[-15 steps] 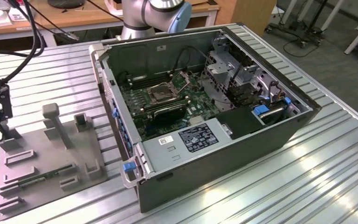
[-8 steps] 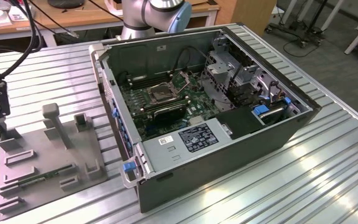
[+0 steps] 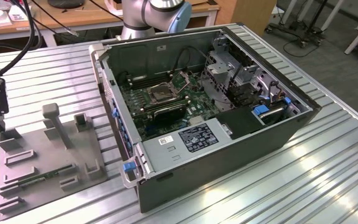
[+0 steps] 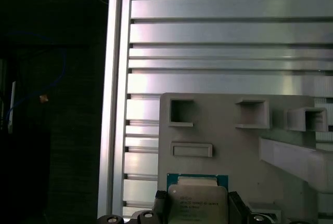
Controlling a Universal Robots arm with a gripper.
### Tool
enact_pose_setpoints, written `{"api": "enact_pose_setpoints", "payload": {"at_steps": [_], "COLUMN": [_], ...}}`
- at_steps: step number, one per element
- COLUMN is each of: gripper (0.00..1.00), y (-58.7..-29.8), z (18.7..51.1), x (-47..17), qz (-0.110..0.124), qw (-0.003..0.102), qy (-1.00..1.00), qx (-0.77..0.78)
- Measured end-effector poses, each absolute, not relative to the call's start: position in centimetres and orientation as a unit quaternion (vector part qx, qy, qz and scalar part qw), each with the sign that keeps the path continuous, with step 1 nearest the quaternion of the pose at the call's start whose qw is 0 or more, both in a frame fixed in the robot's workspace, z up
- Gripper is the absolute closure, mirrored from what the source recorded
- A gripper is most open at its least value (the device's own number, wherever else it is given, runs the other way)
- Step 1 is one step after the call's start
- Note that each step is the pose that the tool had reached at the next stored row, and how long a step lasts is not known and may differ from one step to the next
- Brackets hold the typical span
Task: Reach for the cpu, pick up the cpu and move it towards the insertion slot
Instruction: 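Pick up the cpu and move it towards the insertion slot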
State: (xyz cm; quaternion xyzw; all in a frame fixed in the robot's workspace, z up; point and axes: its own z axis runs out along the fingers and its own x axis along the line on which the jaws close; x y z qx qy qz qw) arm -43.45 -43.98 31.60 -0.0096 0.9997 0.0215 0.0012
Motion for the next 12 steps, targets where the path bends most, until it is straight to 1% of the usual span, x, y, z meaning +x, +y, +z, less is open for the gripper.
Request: {"api": "enact_pose_setpoints", "payload": {"at_steps": [12], "gripper": [0.46], "y": [-43.98], "z": [31.81], "x": [-43.45], "qz": [0.022], "qw": [0.001], "qy": [1.0], "qx": [-0.01]}}
